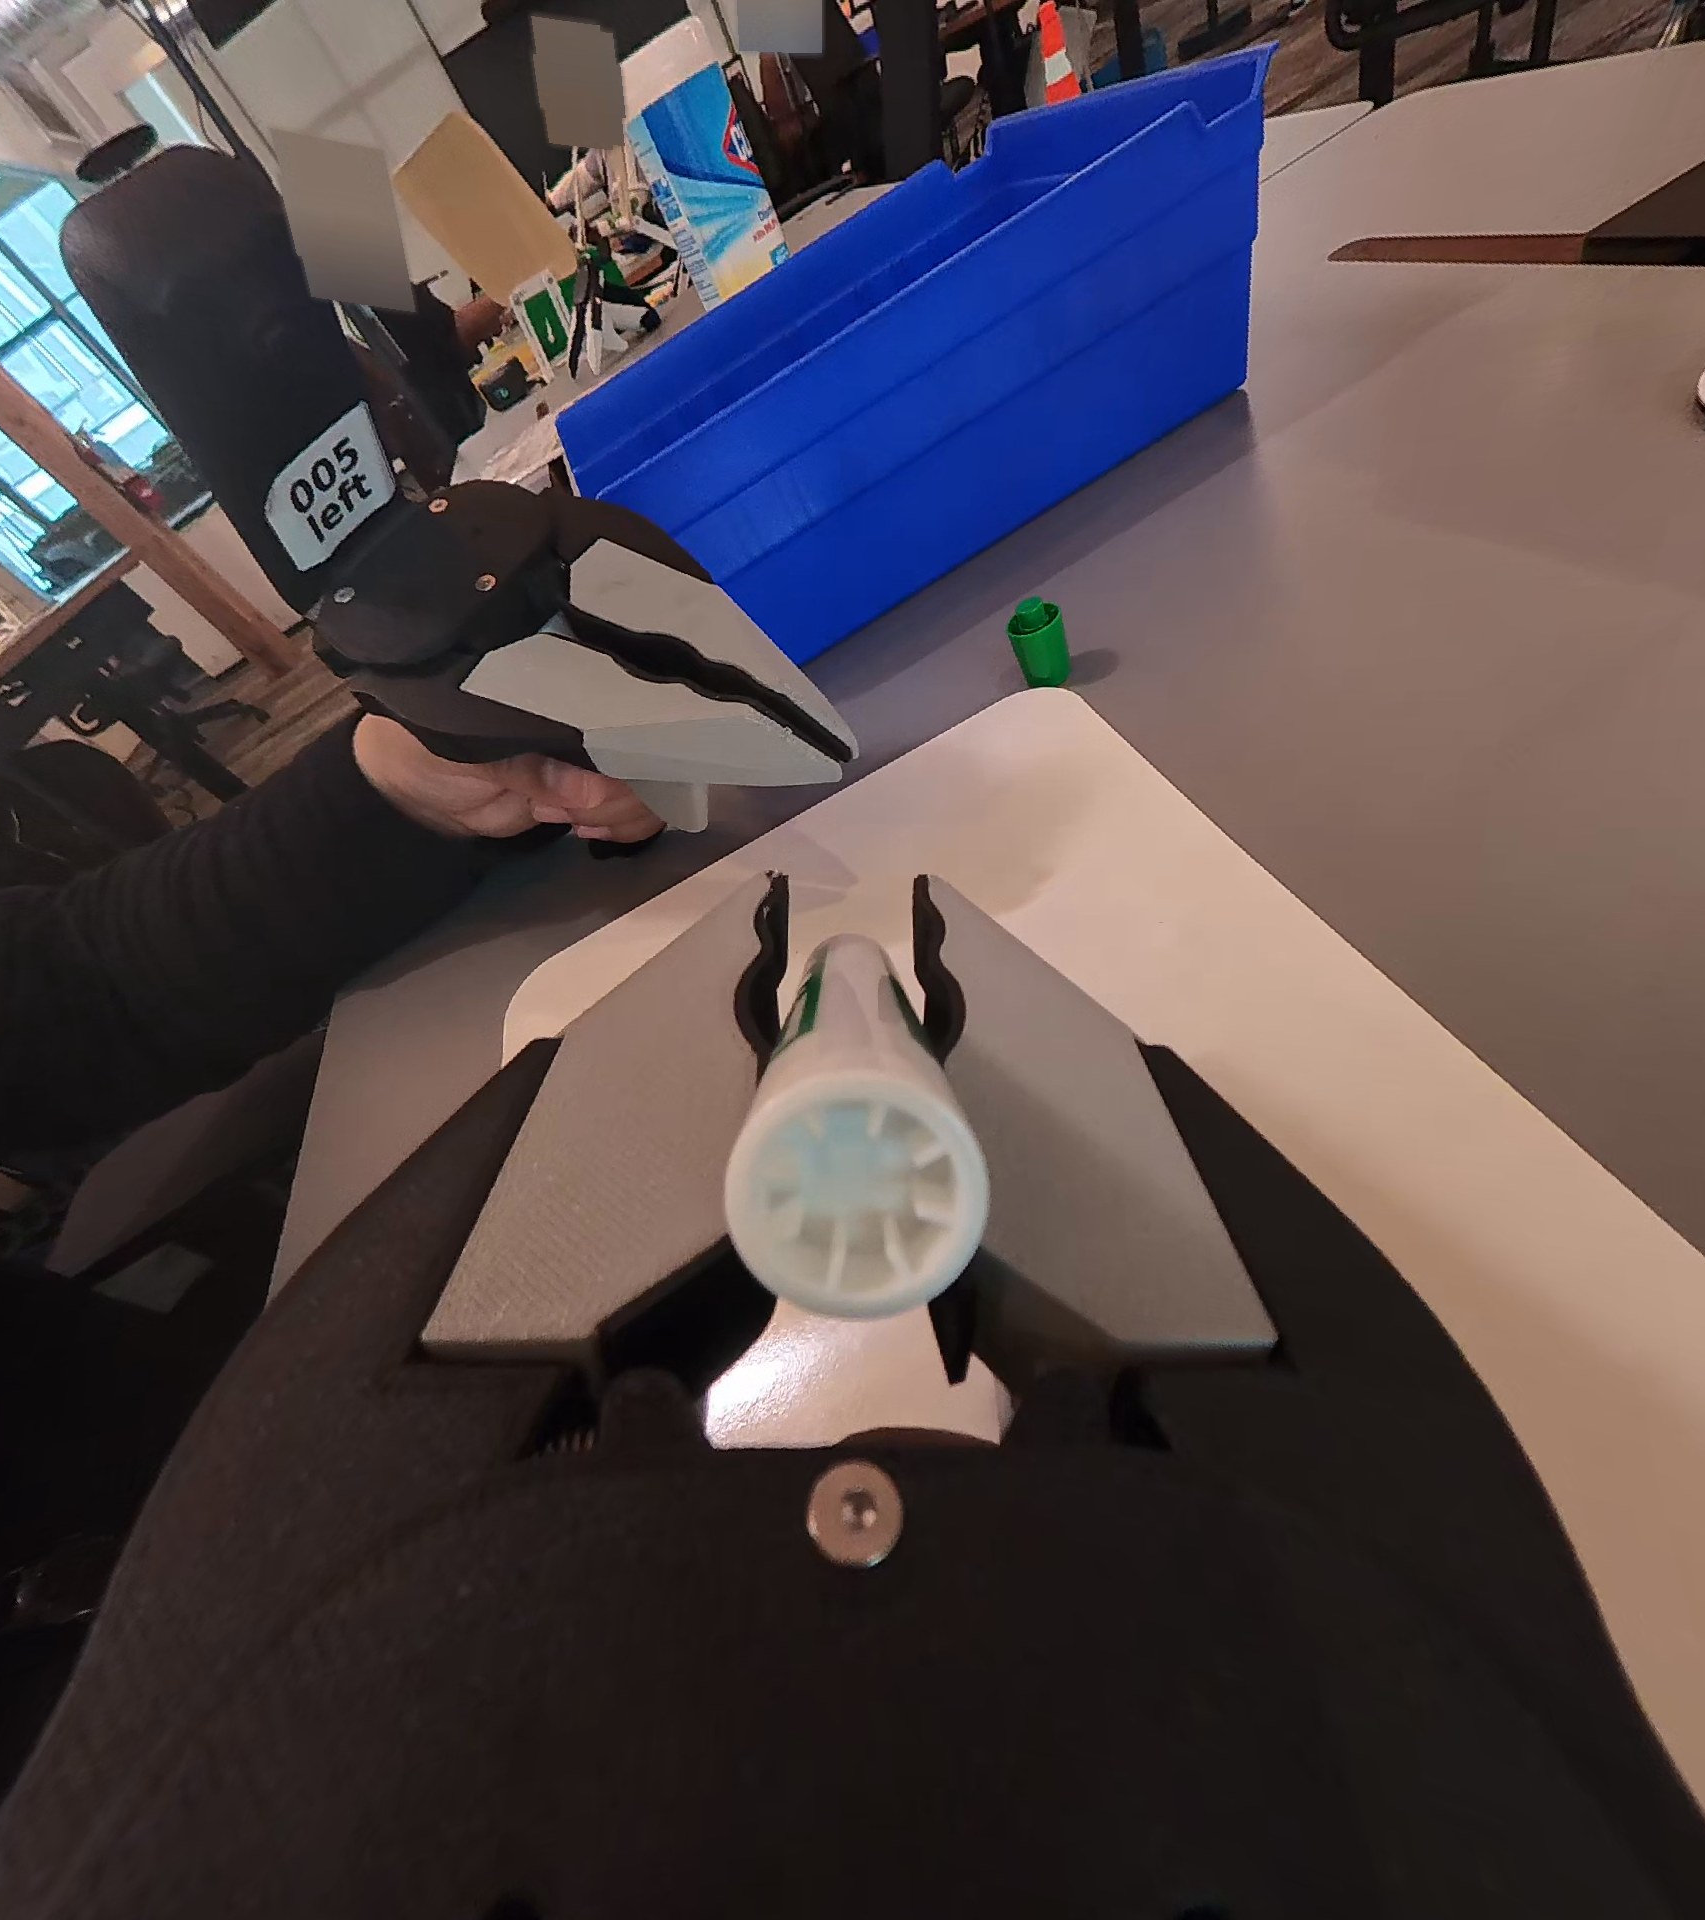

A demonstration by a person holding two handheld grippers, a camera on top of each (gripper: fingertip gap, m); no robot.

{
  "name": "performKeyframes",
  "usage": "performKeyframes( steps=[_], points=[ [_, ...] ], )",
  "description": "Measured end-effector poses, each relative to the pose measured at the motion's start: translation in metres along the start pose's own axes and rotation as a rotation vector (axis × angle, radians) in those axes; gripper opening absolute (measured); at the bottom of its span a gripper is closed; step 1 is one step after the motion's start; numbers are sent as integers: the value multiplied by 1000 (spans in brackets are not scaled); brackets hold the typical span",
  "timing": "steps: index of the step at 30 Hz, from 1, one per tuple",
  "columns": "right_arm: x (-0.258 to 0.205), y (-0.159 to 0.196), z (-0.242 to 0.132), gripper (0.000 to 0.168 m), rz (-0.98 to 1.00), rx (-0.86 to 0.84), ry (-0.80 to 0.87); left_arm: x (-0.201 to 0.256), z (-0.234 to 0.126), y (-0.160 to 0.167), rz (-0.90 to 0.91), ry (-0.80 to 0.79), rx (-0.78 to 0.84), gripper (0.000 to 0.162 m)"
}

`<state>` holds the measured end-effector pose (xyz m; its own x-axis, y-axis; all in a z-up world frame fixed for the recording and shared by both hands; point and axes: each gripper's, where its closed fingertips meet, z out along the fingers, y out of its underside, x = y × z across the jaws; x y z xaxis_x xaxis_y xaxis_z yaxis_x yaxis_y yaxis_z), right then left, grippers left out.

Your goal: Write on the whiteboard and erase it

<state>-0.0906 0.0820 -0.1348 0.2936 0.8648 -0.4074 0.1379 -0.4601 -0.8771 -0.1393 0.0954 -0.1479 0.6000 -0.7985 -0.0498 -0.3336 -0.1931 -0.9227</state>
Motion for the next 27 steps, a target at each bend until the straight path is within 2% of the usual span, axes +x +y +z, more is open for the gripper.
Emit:
performKeyframes(
  steps=[27],
  points=[
    [-3,-2,-2,21,-6,8,-4,2,2,3,17,3,-16,2]
  ],
)
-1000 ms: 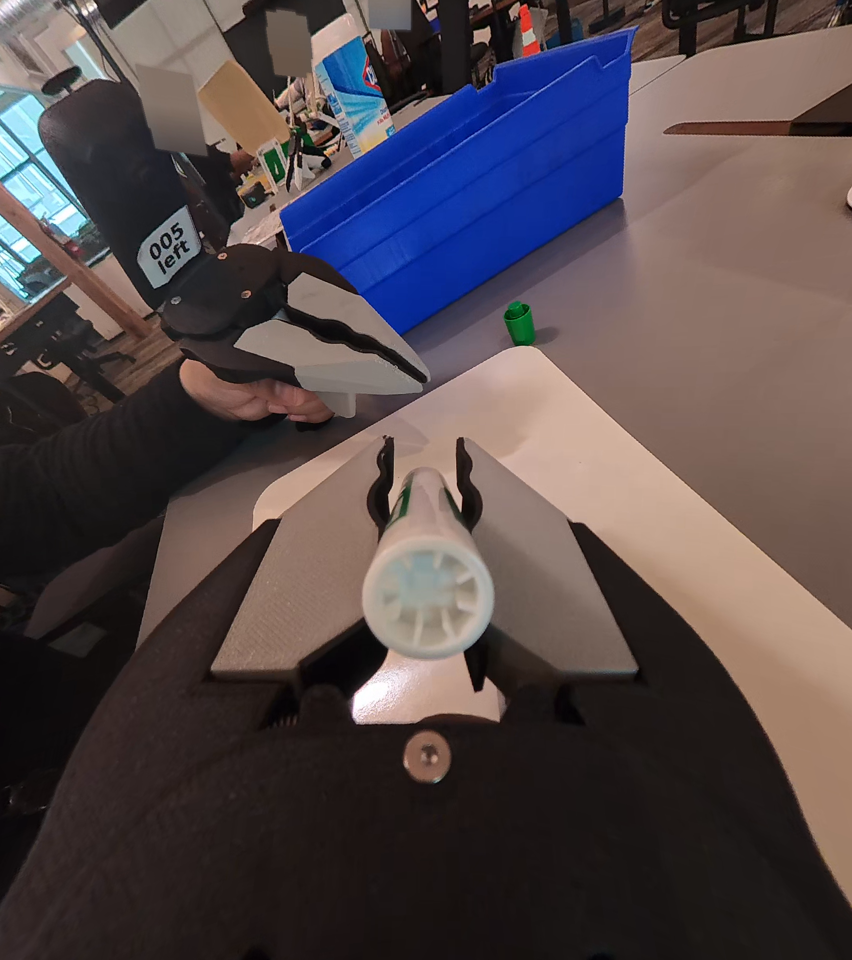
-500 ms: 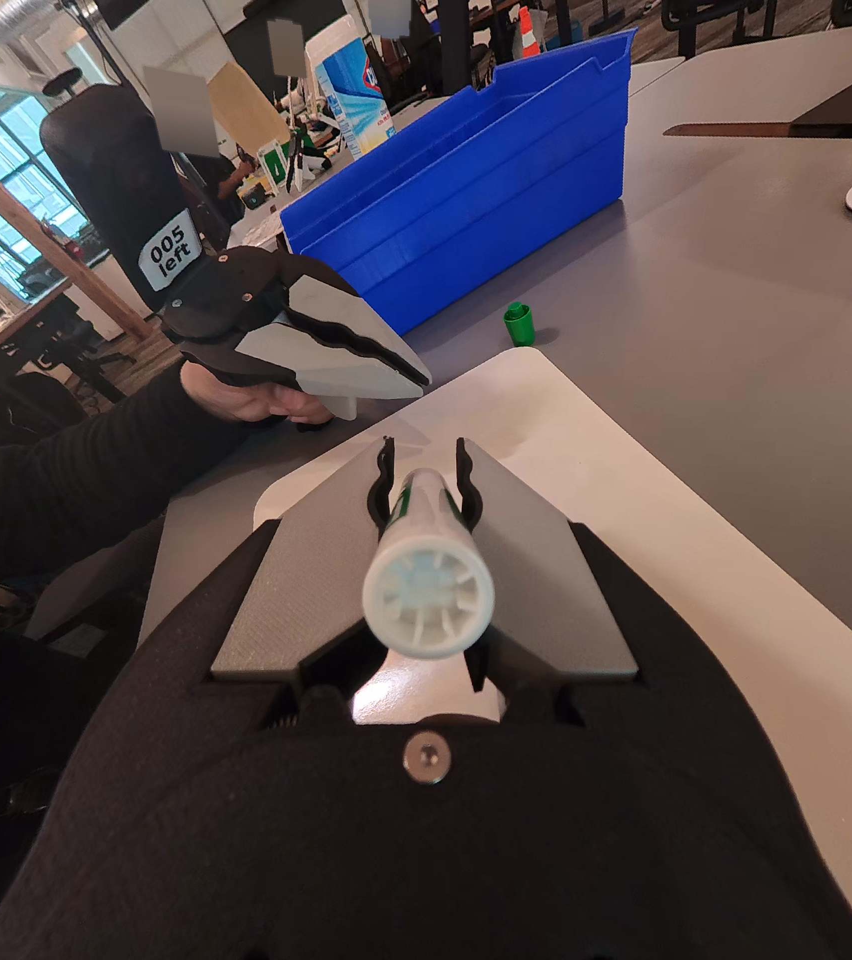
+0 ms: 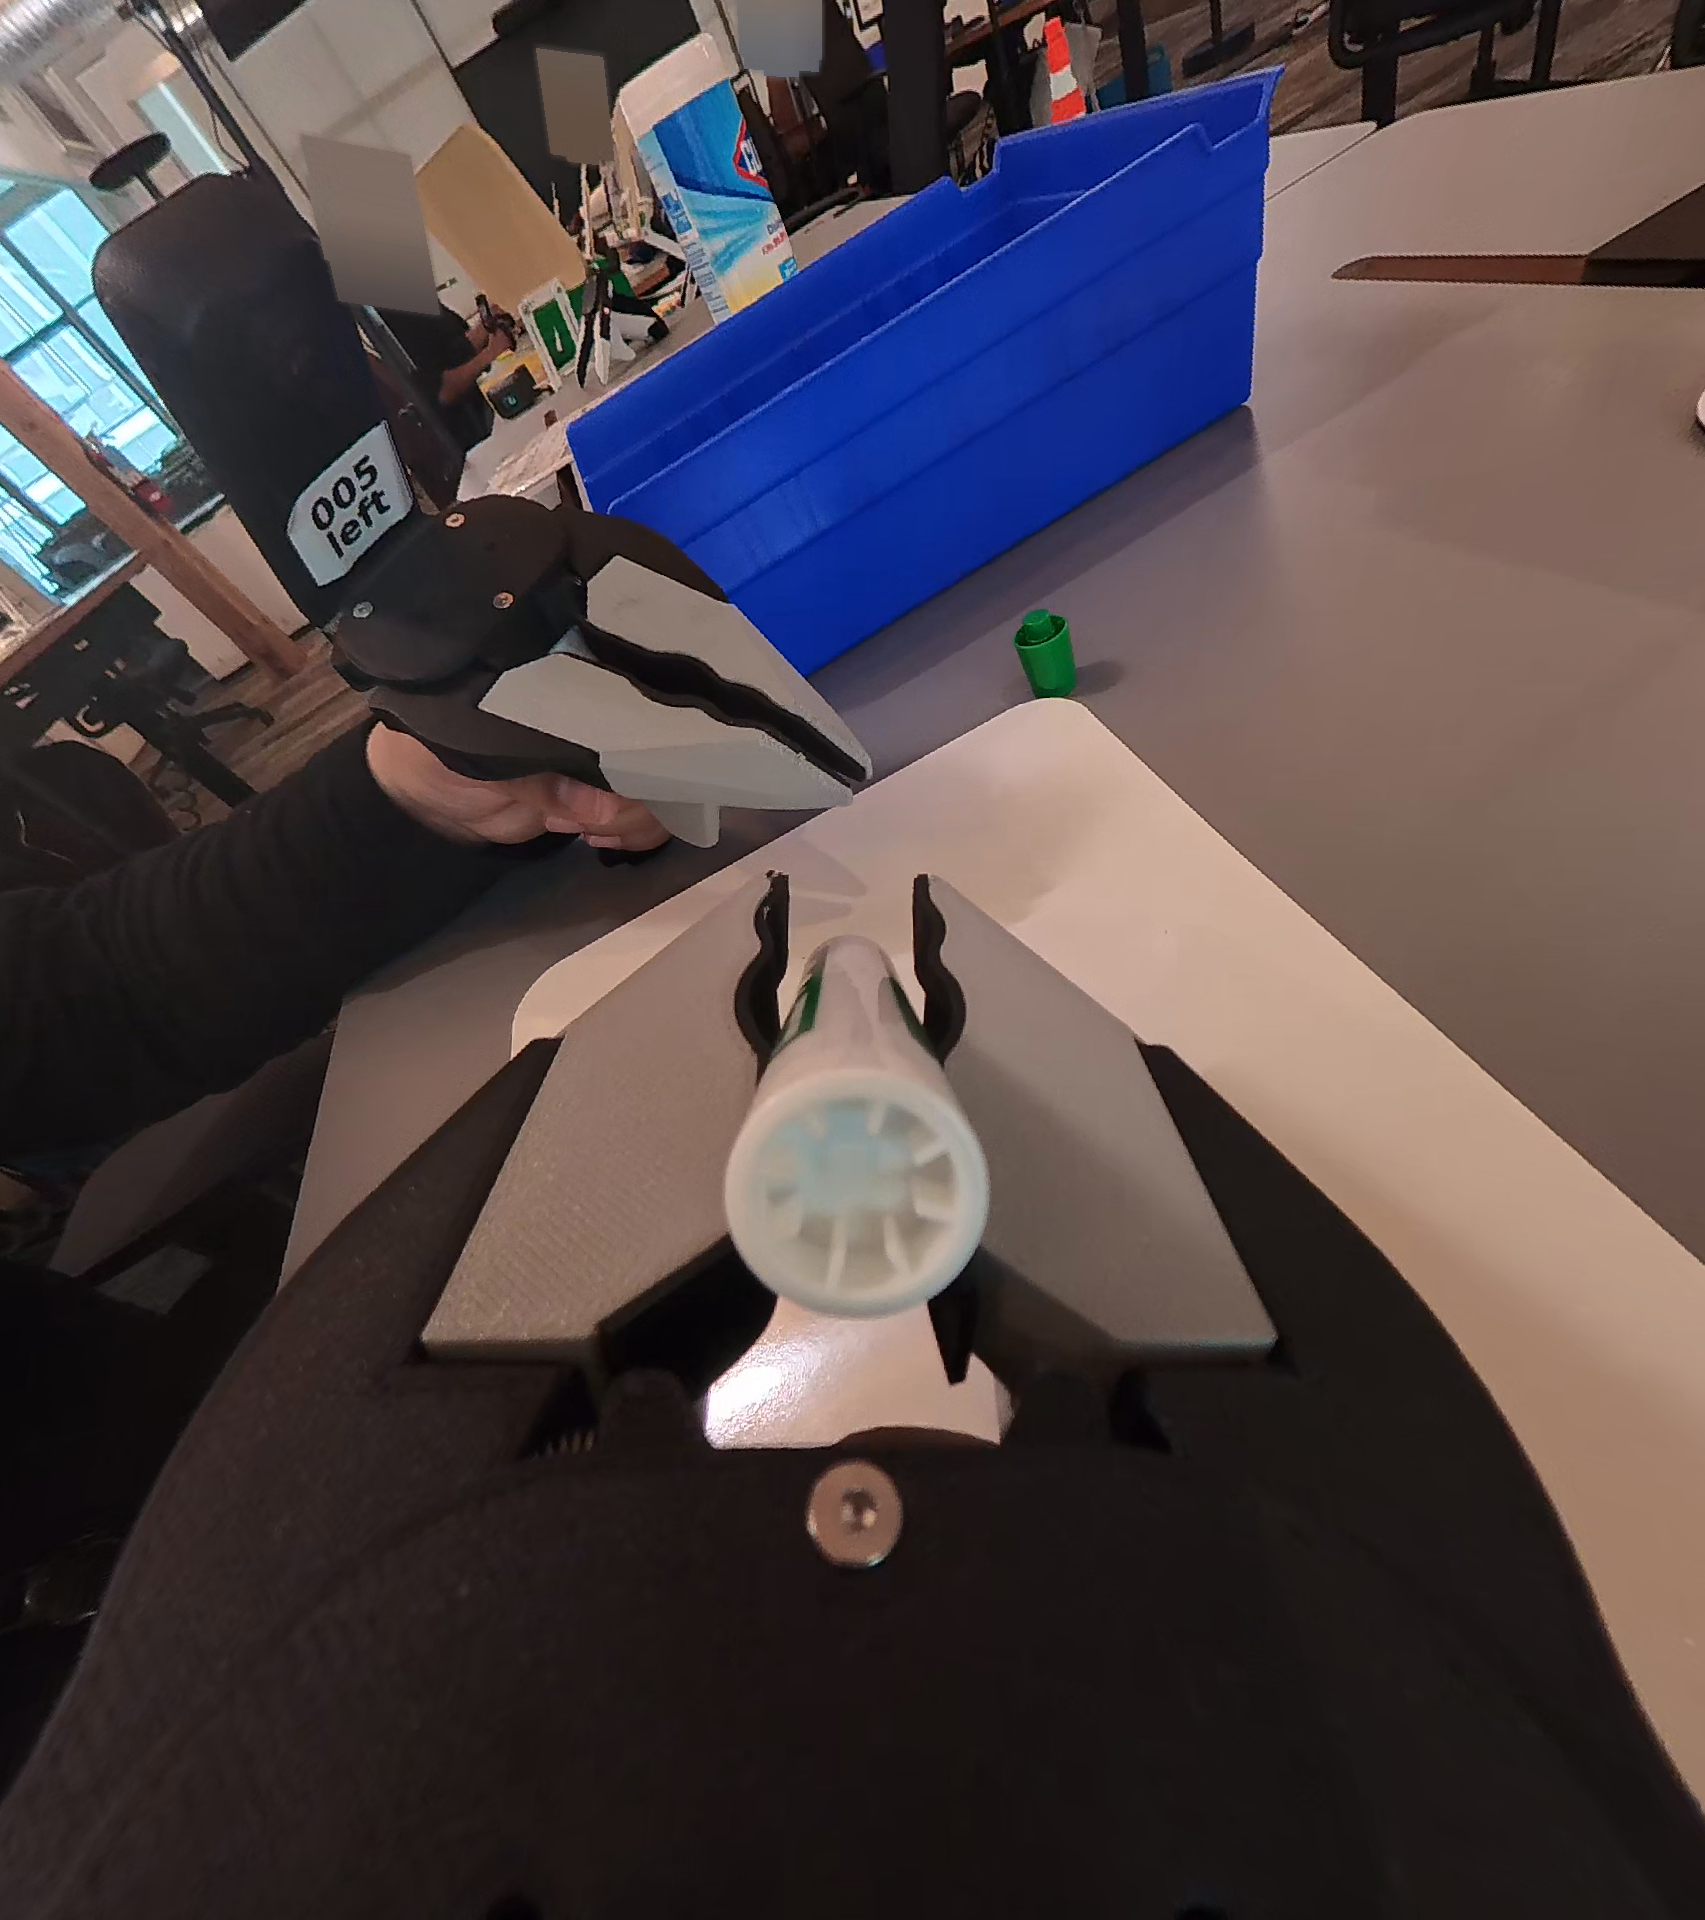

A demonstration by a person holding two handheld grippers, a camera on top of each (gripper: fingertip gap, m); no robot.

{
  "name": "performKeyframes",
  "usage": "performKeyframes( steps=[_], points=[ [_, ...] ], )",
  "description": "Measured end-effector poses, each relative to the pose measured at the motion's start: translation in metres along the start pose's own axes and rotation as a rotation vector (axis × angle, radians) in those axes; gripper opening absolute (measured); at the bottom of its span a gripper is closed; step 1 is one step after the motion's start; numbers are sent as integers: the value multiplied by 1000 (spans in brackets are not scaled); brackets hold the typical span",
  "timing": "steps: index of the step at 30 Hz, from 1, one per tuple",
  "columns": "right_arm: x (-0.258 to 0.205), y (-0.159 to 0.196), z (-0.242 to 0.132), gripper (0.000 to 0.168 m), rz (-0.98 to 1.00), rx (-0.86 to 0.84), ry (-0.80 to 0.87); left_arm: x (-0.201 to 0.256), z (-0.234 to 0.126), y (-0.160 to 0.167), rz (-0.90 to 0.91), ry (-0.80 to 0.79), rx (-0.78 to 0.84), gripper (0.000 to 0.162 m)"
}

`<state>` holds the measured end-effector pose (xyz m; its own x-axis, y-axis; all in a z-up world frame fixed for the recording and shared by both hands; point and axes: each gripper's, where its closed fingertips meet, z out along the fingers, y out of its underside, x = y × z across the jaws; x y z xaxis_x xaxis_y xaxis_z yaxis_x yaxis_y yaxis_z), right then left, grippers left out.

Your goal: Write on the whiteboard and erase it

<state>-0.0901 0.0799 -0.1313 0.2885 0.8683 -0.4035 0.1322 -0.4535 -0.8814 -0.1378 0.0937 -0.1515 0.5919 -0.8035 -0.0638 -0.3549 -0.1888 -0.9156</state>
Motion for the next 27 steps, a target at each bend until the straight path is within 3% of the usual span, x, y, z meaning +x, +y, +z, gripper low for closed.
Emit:
performKeyframes(
  steps=[15,22,27],
  points=[
    [-1,-3,-3,21,-33,11,16,-1,-5,4,98,-32,-56,0],
    [3,1,0,21,-117,-33,80,-9,-10,17,-40,-4,-136,0],
    [2,4,9,21,-158,-79,97,-29,-5,35,-97,-105,-213,0]
  ],
)
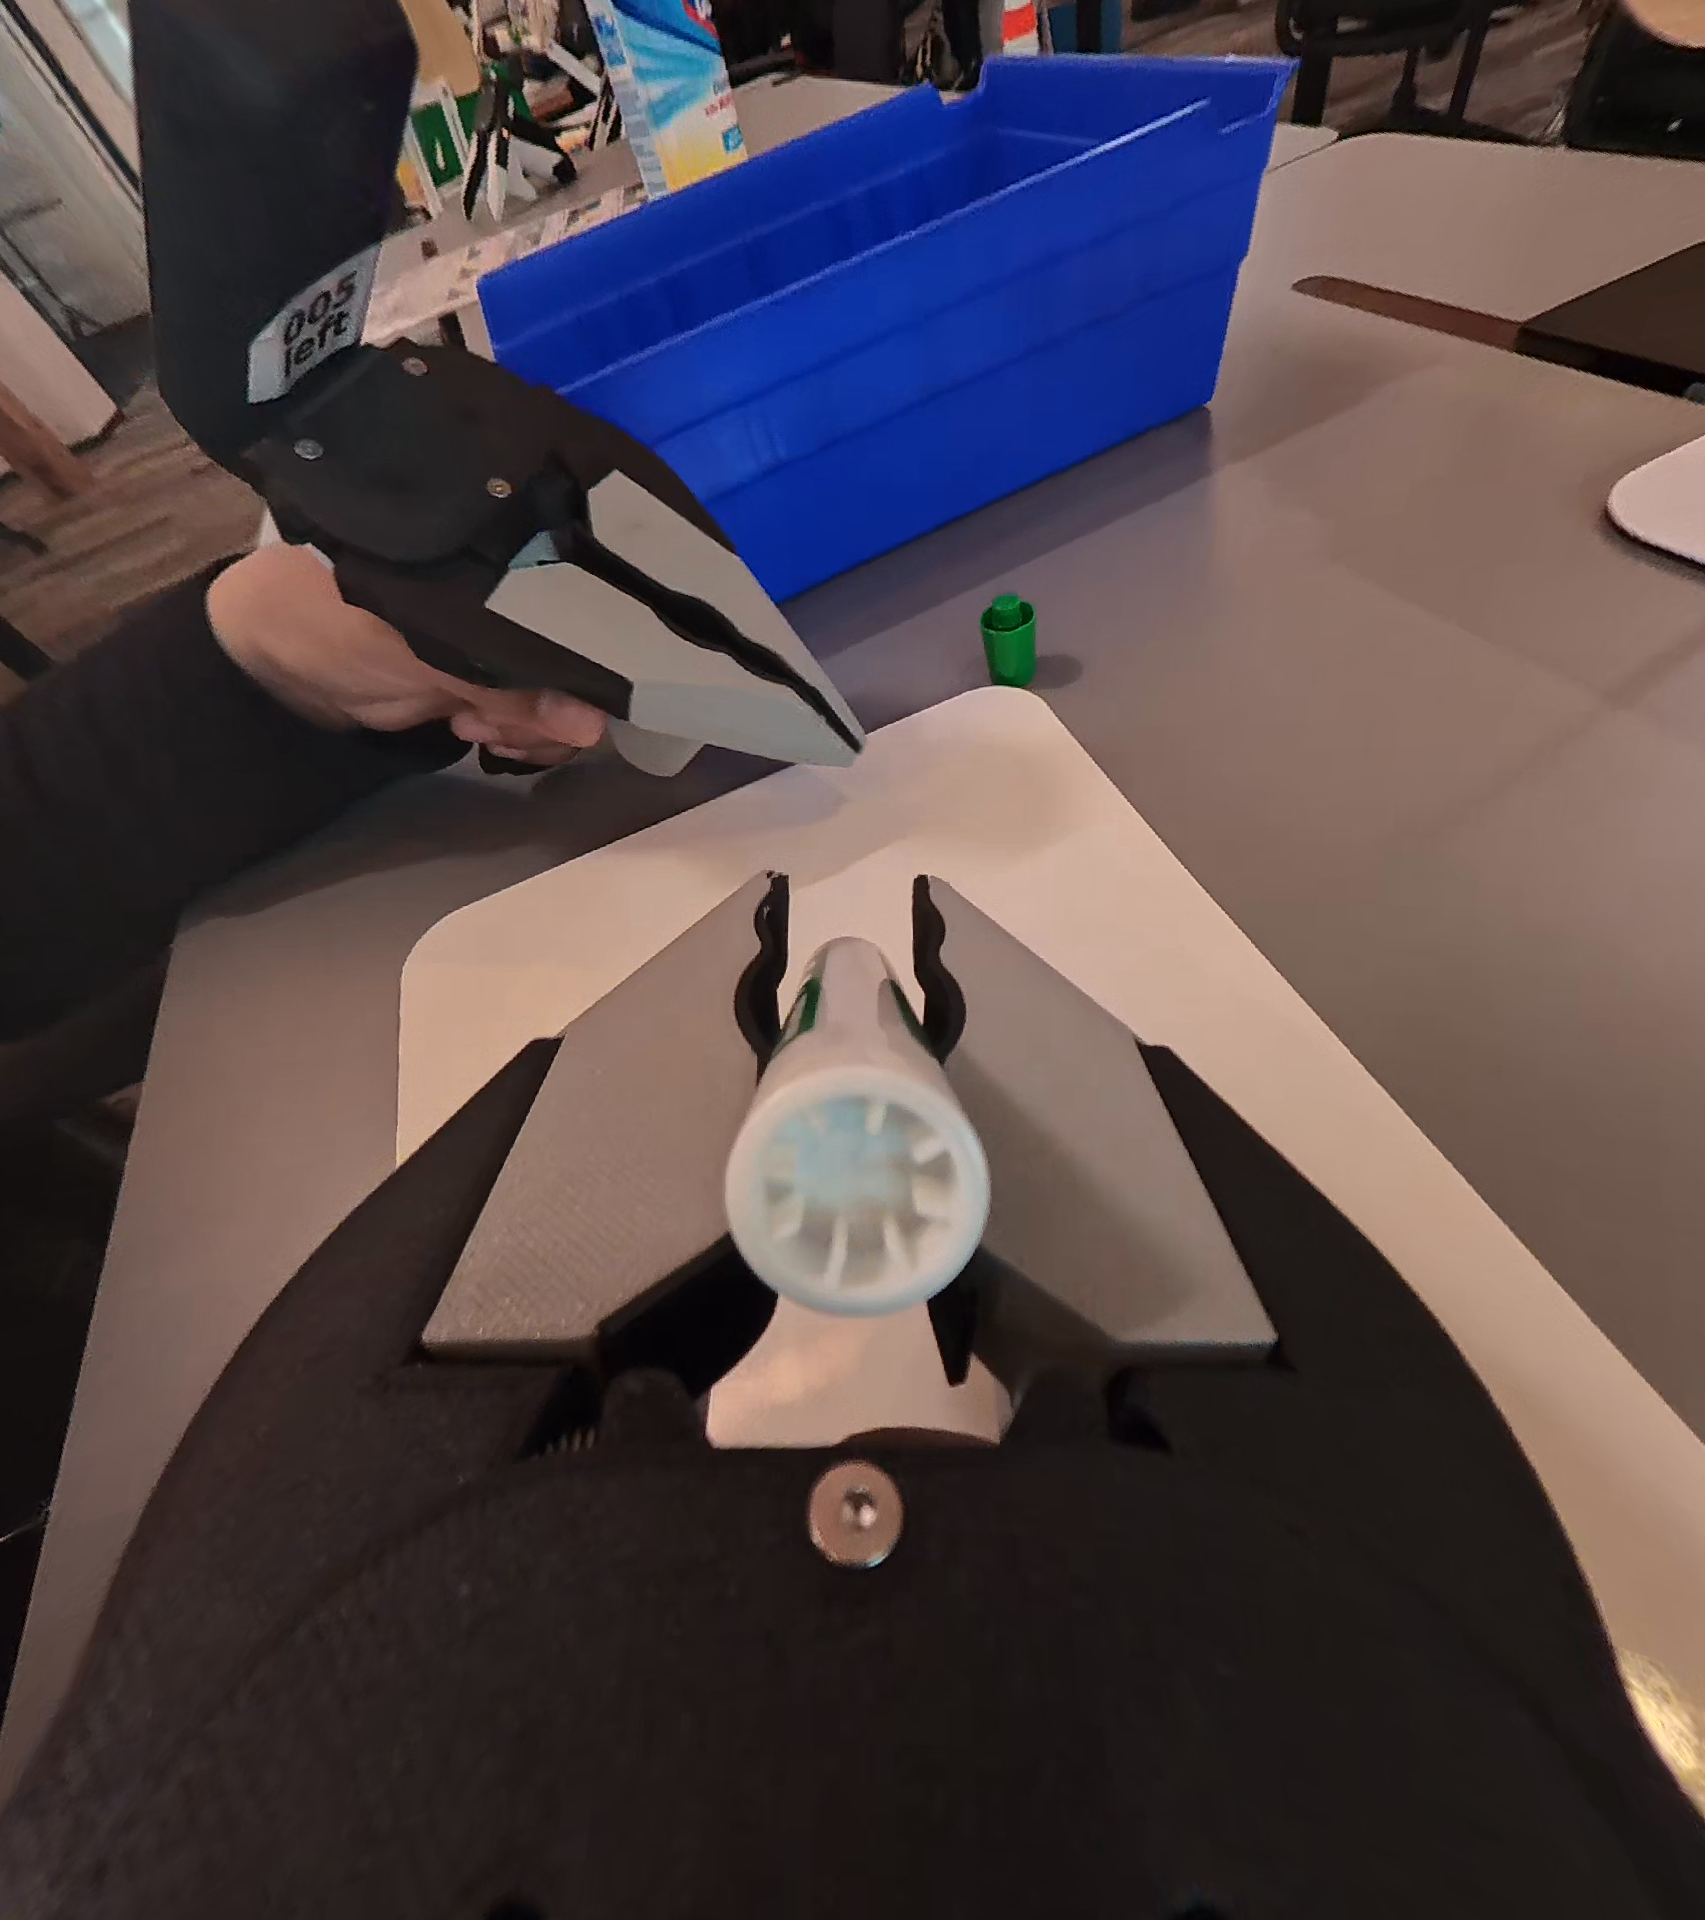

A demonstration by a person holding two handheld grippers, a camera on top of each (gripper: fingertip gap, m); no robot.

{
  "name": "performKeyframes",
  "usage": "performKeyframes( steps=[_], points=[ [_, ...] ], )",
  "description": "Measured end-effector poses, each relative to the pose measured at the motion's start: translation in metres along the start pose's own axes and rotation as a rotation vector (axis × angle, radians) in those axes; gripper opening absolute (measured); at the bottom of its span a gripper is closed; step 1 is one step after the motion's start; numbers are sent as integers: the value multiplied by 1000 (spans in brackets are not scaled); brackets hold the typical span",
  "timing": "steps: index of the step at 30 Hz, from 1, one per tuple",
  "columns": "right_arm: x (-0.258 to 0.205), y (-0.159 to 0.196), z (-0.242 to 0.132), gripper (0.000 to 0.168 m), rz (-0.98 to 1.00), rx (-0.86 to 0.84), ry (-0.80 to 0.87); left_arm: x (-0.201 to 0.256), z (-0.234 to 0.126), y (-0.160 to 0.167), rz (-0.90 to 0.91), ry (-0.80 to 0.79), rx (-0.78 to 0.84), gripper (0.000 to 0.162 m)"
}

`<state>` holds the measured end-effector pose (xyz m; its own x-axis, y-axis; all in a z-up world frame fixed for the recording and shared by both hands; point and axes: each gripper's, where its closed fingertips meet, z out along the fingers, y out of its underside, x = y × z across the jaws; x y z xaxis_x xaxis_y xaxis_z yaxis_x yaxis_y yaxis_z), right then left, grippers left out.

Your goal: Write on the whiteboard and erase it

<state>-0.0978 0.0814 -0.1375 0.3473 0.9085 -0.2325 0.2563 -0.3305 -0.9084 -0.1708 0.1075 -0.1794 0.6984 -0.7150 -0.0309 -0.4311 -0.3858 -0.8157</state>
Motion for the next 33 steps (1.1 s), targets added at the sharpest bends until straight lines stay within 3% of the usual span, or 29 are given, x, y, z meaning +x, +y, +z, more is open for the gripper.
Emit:
performKeyframes(
  steps=[10,15,33],
  points=[
    [0,5,43,21,-137,-211,56,-12,3,16,77,-107,-105,0],
    [0,2,60,21,-150,-231,53,-30,6,22,45,-212,-133,0],
    [-18,10,85,21,-257,-307,19,-27,5,22,30,-165,-125,0]
  ],
)
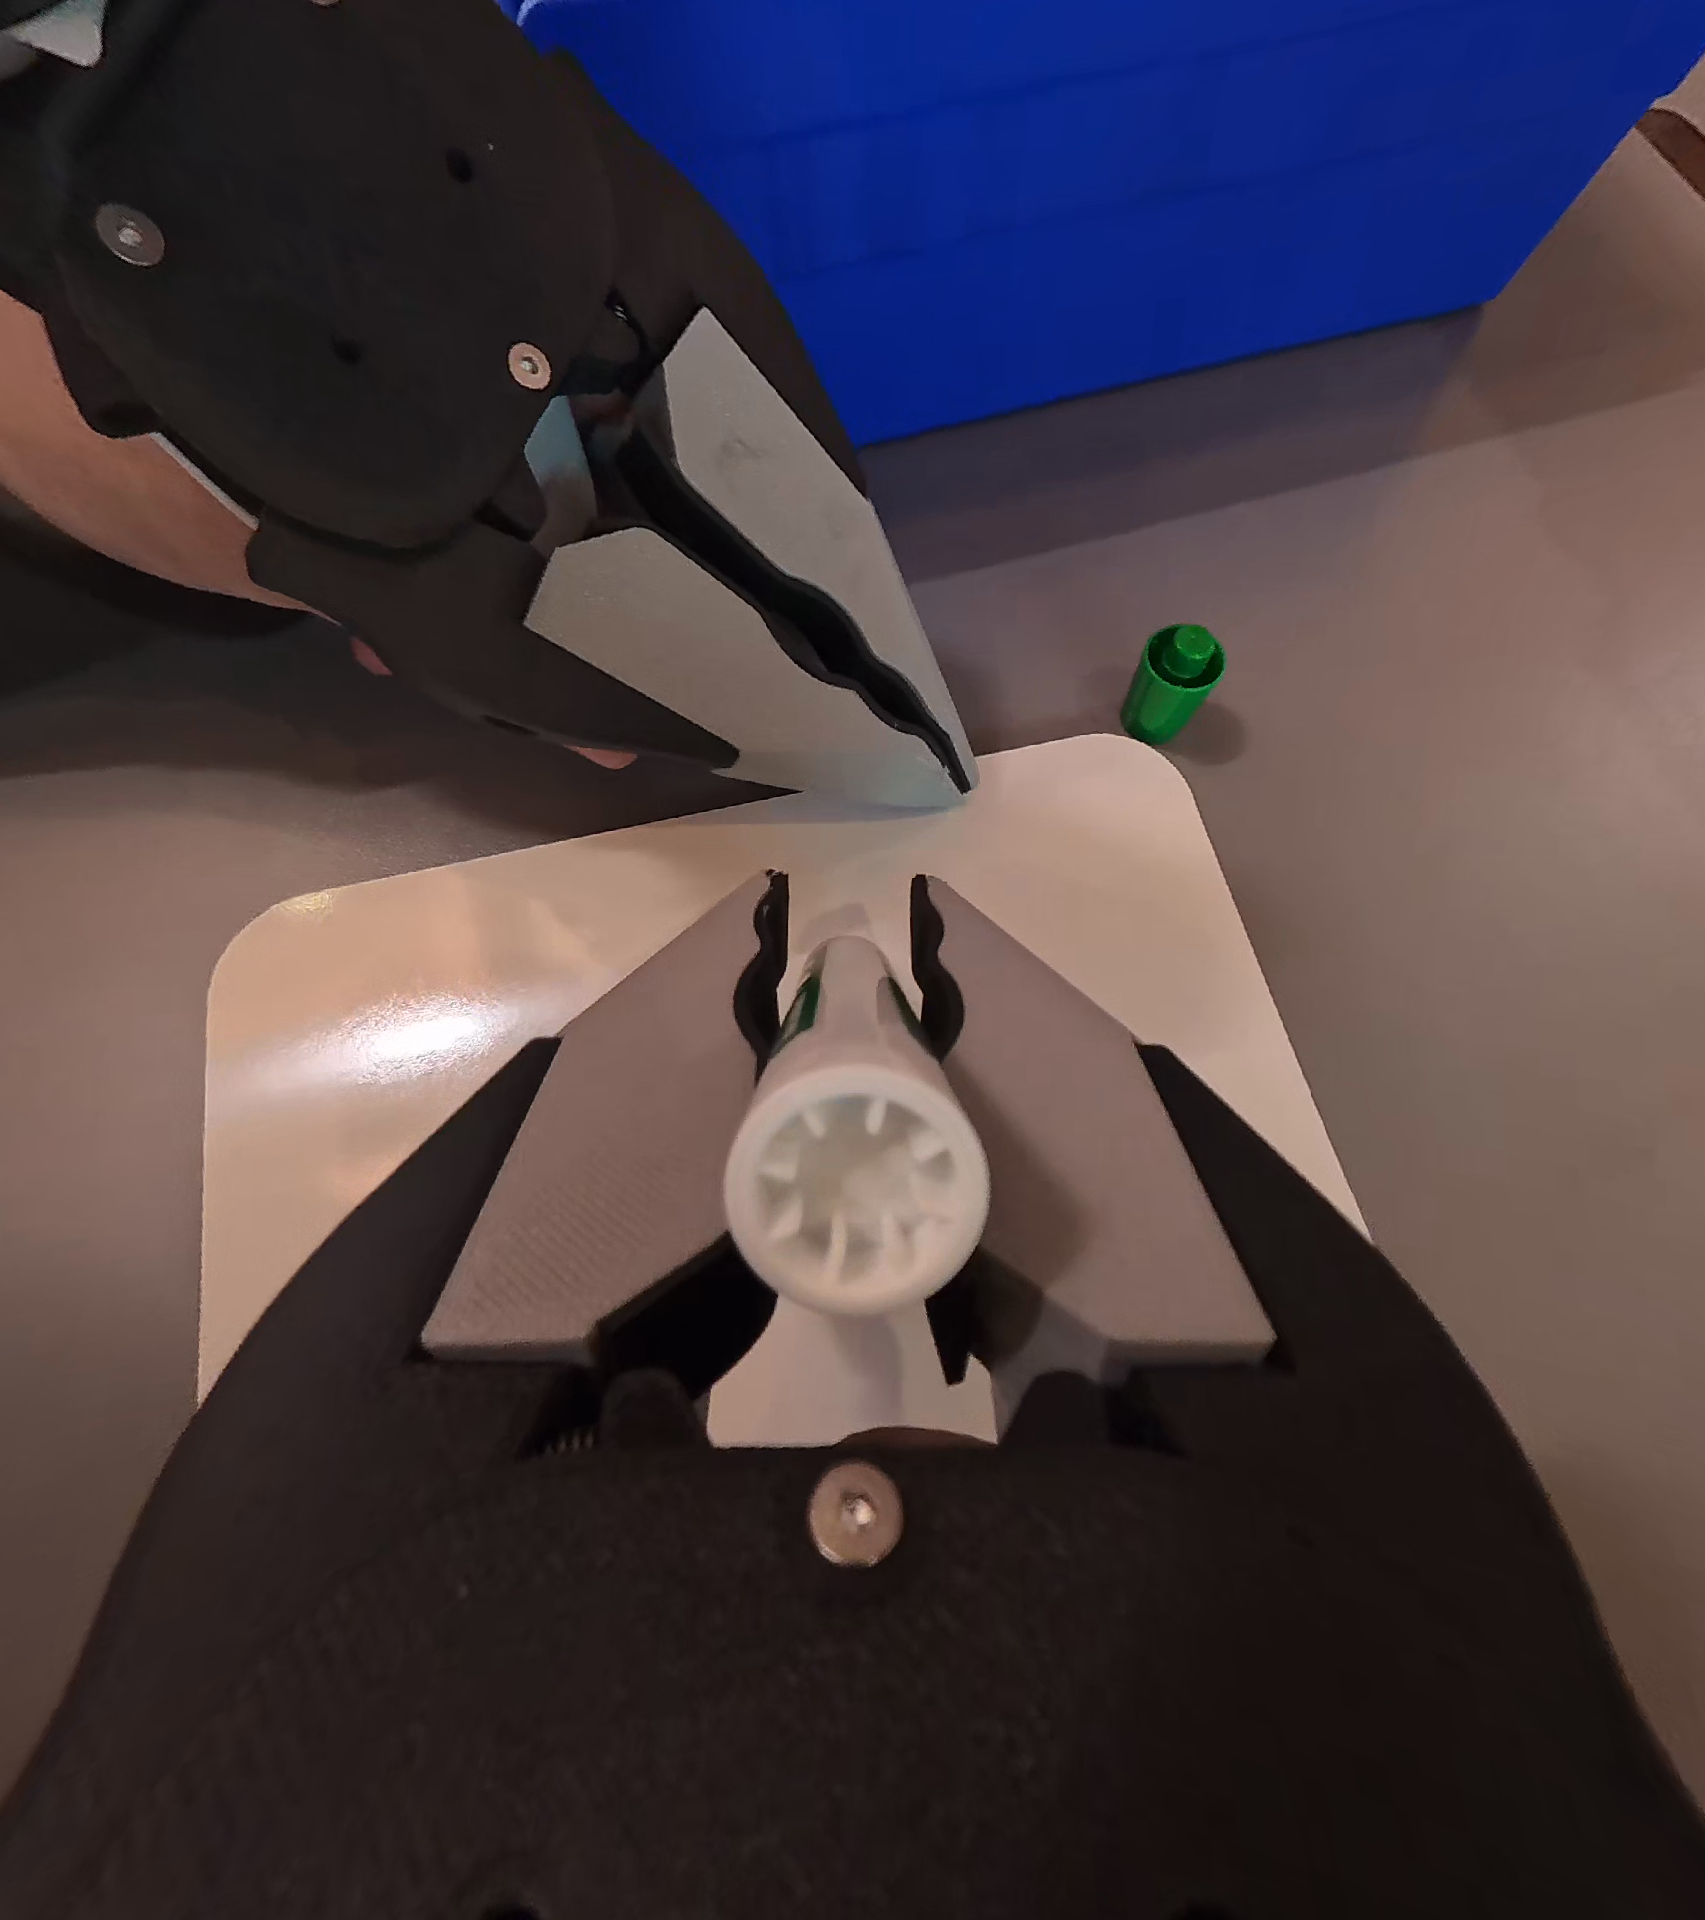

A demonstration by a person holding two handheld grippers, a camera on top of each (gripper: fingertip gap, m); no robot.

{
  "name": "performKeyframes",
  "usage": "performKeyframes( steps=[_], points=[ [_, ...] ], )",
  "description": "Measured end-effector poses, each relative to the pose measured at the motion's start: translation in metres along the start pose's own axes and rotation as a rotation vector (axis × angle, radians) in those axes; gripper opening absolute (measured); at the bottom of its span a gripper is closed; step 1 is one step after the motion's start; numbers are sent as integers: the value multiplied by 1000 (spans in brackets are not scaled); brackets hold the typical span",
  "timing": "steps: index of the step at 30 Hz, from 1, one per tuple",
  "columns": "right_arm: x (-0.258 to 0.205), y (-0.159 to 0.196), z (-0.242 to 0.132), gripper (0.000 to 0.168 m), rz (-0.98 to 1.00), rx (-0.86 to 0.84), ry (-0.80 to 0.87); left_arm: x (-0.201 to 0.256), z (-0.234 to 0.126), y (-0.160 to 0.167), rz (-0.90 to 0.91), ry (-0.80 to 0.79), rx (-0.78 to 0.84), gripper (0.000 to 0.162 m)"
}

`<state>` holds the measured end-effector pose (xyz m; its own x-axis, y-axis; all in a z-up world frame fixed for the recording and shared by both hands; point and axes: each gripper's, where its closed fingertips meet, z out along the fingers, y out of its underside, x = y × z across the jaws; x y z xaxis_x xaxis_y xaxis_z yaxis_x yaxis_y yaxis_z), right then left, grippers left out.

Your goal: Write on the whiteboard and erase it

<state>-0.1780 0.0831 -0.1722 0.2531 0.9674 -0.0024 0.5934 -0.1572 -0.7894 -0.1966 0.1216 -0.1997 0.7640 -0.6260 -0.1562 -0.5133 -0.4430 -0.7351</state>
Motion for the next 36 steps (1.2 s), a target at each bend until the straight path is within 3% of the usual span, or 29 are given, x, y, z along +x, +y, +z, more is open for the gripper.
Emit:
performKeyframes(
  steps=[36],
  points=[
    [1,9,4,21,-96,-75,28,3,0,0,7,17,4,0]
  ],
)
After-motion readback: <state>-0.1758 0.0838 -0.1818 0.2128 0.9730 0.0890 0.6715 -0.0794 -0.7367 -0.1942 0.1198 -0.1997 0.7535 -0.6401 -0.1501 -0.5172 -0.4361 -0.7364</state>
